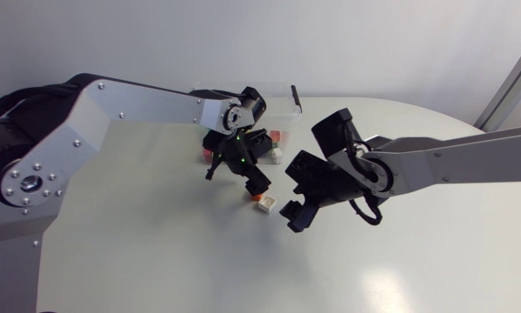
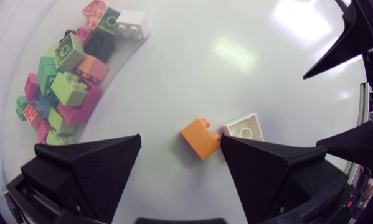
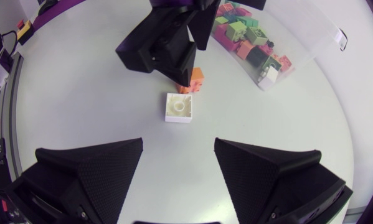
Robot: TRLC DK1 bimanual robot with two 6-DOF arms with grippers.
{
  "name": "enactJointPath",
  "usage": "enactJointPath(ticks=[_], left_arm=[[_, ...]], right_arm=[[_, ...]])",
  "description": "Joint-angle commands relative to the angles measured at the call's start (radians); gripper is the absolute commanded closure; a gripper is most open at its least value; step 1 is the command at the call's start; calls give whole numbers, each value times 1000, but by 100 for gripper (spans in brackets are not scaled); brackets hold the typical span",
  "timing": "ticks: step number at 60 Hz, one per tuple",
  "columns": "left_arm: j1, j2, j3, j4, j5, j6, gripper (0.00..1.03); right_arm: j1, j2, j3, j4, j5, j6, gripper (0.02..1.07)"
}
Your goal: Place the duplo bricks in the container
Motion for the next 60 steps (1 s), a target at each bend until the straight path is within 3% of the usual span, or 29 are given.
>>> enactJointPath(ticks=[1,16,42,45,51,60], left_arm=[[-1,36,38,-10,-21,-38,14],[7,45,41,-10,-83,-63,14],[-2,57,56,5,-28,-1,15],[-1,66,64,3,-28,-1,21],[2,82,81,3,-28,-4,46],[5,112,110,-12,-26,-12,61]], right_arm=[[-3,-28,-36,-11,-2,-19,23],[-1,-53,-59,-11,-4,-14,23],[8,-71,-71,-16,-2,-10,23],[8,-71,-73,-16,-2,-10,23],[9,-71,-73,-16,-4,-10,23],[13,-71,-73,-14,-2,-10,23]])
